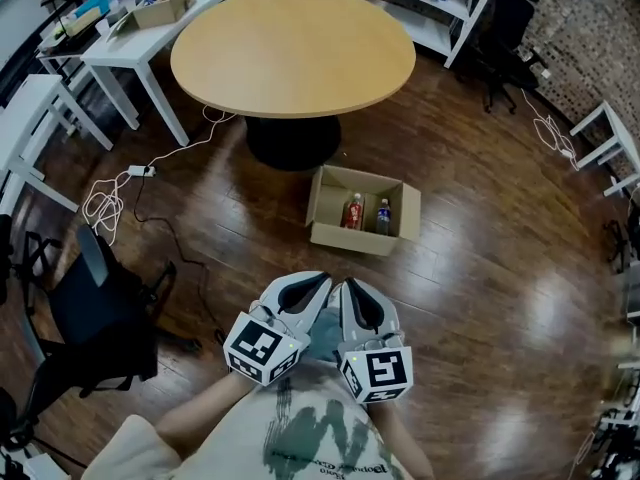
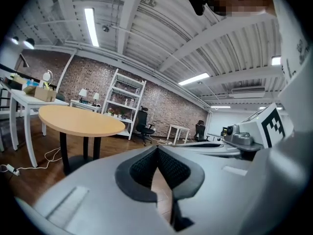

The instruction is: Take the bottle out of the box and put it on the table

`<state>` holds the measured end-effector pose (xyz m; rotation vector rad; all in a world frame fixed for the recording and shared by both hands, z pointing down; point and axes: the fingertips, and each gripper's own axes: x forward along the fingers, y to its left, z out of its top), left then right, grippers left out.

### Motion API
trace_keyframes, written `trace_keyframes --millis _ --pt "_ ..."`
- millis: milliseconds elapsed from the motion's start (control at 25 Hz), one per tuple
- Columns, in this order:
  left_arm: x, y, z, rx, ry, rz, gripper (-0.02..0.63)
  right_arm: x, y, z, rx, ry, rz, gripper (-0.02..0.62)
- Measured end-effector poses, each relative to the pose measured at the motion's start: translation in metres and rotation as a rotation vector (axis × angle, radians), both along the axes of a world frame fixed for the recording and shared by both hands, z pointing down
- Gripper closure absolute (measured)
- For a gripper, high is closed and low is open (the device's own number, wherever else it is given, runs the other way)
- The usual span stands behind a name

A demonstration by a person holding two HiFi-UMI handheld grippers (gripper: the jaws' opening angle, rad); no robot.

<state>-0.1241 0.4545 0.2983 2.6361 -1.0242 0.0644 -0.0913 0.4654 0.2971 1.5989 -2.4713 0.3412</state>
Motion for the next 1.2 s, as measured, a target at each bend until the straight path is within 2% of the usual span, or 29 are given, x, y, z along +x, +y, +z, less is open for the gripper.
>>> trace_keyframes --millis 200,600,960,1200 --pt "0.033 -0.059 0.003 -0.017 -0.039 -0.015 0.606 0.030 -0.061 -0.010 0.029 -0.015 -0.013 0.592" --pt "0.106 -0.151 0.000 -0.028 -0.108 -0.012 0.606 0.101 -0.156 -0.002 -0.026 -0.067 -0.041 0.592" --pt "0.133 -0.200 0.005 -0.052 -0.161 -0.032 0.606 0.139 -0.205 0.010 -0.066 -0.102 -0.037 0.591" --pt "0.135 -0.227 0.013 -0.076 -0.138 -0.048 0.606 0.145 -0.224 0.022 -0.097 -0.084 -0.038 0.586"
